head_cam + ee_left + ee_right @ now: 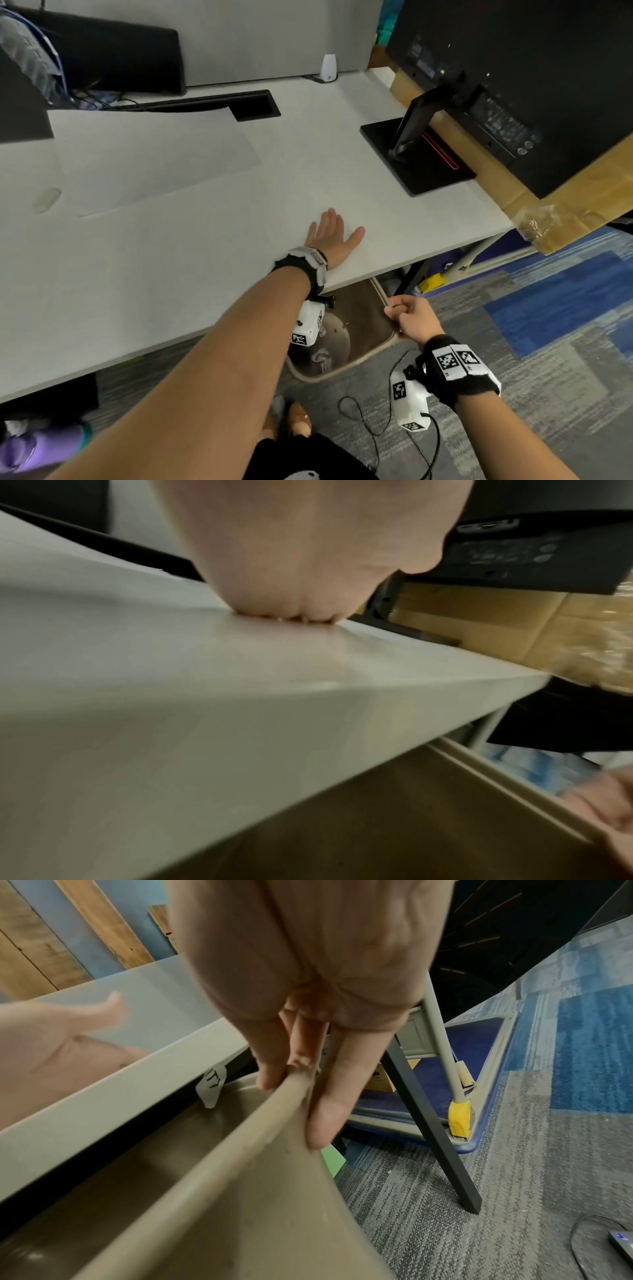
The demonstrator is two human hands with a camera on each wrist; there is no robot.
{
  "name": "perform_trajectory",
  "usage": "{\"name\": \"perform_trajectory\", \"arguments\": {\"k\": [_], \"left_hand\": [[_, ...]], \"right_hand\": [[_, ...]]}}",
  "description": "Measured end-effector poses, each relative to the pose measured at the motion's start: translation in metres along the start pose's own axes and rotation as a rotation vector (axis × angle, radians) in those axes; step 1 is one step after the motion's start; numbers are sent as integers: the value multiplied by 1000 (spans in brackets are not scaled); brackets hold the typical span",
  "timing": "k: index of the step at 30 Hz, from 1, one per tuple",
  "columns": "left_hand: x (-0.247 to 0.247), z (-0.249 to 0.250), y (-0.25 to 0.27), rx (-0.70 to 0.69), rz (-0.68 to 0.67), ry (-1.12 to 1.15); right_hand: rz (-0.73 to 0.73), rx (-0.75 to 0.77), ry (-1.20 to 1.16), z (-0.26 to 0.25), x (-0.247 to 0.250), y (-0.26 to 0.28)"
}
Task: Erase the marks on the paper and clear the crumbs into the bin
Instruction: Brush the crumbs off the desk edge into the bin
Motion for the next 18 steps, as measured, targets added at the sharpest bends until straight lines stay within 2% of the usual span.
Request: {"name": "perform_trajectory", "arguments": {"k": [3, 6, 9, 10, 12, 13, 14, 16, 18], "left_hand": [[-21, 26, 7, -93, -134, -35], [-40, 30, 35, -124, -238, -42], [-54, 18, 68, -155, -392, 103], [-48, 16, 75, -174, -376, 184], [-20, 13, 66, -239, -163, 253], [-5, 10, 56, -265, -40, 219], [4, 5, 48, -260, 25, 117], [-5, -3, 42, -218, -36, -148], [-32, -8, 55, -254, -184, -189]], "right_hand": [[17, 1, -15, 9, 4, -5], [0, -4, -38, 12, 5, -7], [-20, 24, -33, 9, 7, -7], [-20, 31, -29, 8, 9, -8], [-17, 43, -32, 6, 11, -8], [-16, 49, -35, 6, 11, -9], [-15, 52, -34, 5, 10, -8], [-20, 69, -37, -1, 9, -5], [-38, 81, -34, -5, 5, -4]]}}
Point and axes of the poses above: each hand's wrist, its own y-axis away from the middle knuckle, its own x-axis out of the back of the hand, z = x × y, the point moved 7 cm from there along -y, towards the middle knuckle, and after that the axes turned 13 degrees about y, right-handed, at the moved point
